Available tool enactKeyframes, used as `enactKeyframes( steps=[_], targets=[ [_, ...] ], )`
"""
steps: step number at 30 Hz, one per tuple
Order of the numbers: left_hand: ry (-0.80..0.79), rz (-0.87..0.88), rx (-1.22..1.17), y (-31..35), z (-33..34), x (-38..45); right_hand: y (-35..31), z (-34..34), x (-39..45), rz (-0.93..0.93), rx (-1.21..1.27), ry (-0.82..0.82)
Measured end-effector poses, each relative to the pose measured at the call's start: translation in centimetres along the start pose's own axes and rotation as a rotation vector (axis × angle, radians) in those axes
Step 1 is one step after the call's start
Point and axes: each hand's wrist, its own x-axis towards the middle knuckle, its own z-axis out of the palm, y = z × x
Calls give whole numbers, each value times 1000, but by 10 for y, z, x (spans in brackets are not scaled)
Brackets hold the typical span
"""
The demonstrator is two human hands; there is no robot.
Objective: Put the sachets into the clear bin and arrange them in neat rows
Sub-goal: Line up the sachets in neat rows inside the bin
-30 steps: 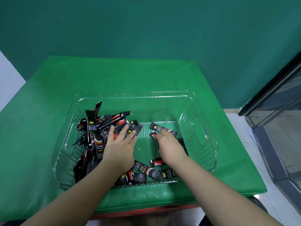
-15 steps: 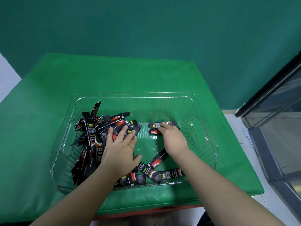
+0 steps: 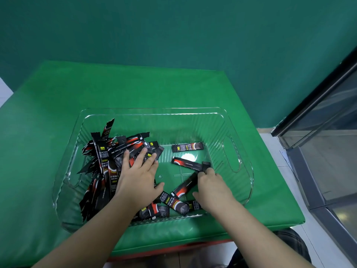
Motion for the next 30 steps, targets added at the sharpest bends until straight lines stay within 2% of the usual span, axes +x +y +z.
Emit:
enactKeyframes(
  steps=[4, 10, 13, 16, 23, 30],
  targets=[
    [17, 4, 8, -1, 0, 1, 2, -5, -2, -30, -4, 45],
    [21, 2, -2, 0, -1, 0, -5, -8, 4, 4, 56, -12],
    [18, -3, -8, 0, 0, 0, -6, -8, 3, 1, 90, 10],
    [18, -4, -1, 0, 0, 0, 0, -12, 0, -103, 26, 69],
    [2, 1, -19, 0, -1, 1, 10, -8, 15, -295, -98, 73],
    [-36, 44, -91, -4, -5, -2, 6, -5, 36, -222, 7, 133]
  ],
)
